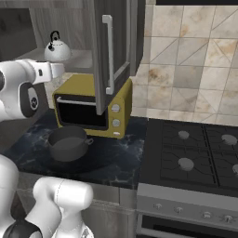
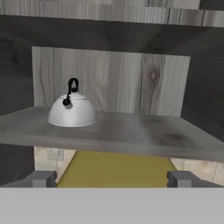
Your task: Pick the kettle from the cabinet and place it on a stove burner. Then pick the pot from the counter and place it on another stove burner. Finally, turn both burners on.
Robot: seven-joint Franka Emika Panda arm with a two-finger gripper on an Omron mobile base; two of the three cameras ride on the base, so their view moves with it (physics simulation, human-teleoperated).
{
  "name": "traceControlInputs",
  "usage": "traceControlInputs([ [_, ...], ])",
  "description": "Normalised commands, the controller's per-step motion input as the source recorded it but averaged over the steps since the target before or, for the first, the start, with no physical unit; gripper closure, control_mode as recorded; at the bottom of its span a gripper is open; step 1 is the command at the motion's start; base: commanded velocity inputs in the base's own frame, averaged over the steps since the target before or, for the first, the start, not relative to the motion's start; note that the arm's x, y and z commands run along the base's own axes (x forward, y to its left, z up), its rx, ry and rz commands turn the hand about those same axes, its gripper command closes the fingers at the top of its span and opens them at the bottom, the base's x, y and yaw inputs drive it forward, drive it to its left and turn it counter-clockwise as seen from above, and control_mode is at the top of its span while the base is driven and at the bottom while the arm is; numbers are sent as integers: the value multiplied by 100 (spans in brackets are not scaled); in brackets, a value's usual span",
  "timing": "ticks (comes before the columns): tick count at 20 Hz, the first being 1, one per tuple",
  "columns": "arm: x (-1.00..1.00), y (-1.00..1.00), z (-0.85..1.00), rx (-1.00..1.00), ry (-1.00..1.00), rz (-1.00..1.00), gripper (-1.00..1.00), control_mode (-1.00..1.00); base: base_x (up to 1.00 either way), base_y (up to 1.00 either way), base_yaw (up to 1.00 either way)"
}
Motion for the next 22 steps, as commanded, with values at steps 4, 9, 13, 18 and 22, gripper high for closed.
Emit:
traceControlInputs([
  [4,6,19,20,-3,0,-1,-100,-100,0,0,0],
  [9,5,14,20,-2,0,-1,-100,-100,0,0,0],
  [13,8,18,14,-2,0,-1,-100,-100,0,0,0],
  [18,4,6,3,0,0,0,-100,-100,0,0,0],
  [22,2,0,0,0,0,0,-100,-100,0,0,0],
])
